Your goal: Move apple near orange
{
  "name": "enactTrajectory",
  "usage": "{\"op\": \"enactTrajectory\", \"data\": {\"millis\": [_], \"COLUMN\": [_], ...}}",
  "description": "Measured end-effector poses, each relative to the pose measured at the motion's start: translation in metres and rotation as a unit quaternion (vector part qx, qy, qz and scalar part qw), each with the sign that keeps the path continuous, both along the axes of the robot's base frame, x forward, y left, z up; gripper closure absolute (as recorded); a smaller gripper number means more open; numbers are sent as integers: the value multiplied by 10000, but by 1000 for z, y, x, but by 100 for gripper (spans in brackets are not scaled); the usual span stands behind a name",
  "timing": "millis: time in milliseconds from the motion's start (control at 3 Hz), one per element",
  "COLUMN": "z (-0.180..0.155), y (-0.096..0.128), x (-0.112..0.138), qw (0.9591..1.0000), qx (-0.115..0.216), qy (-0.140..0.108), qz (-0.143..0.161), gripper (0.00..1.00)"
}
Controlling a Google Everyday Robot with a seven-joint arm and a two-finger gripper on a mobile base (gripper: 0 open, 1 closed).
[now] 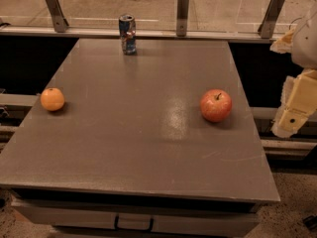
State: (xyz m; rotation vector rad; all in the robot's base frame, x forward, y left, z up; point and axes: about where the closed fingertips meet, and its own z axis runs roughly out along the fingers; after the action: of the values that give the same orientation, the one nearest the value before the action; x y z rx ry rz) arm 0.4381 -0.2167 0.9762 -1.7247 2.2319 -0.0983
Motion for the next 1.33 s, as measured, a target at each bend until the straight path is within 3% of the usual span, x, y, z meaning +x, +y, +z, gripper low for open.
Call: {"op": "enactTrajectory", "data": {"millis": [667, 1333], "z": [-3, -57], "y": [-1, 7], "x": [4, 57], "qw": [9999, 9954], "qx": [102, 950], "qy": [-56, 68], "qz": [0, 38], "gripper": [0, 0]}}
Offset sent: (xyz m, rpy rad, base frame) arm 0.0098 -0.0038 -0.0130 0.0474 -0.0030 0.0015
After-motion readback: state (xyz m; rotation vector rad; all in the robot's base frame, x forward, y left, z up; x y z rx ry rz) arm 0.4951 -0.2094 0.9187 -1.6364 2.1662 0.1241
